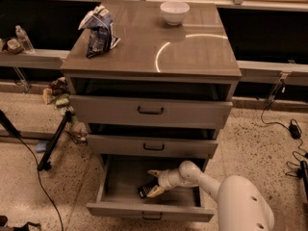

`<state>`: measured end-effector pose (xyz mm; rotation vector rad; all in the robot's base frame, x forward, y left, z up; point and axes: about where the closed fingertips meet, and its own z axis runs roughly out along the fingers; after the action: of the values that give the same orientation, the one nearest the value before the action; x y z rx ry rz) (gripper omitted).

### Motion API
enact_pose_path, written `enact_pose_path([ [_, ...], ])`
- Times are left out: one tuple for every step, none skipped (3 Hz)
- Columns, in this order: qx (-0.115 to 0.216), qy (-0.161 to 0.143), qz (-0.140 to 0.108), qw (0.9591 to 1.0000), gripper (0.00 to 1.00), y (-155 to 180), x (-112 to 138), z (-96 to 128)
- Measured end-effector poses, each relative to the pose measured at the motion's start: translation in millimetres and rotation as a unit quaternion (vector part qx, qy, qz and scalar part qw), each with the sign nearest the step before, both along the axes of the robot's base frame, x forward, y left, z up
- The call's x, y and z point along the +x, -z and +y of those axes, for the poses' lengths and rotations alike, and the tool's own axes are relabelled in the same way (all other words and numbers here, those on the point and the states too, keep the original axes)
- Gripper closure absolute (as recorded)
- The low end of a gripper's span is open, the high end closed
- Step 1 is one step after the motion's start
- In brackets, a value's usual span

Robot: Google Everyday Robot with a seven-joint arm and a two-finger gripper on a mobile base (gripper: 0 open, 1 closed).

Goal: Pick rxbar chocolate from bottom drawer and place on counter

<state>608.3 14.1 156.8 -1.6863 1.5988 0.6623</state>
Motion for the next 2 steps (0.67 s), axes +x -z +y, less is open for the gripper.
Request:
enact_pose_path([
  [0.001, -0.004, -0.025, 0.9997, 0.24, 5.1, -5.9, 1.9],
  [-0.001, -0.006, -0.041, 0.9991, 0.39, 8.6, -8.1, 4.3],
])
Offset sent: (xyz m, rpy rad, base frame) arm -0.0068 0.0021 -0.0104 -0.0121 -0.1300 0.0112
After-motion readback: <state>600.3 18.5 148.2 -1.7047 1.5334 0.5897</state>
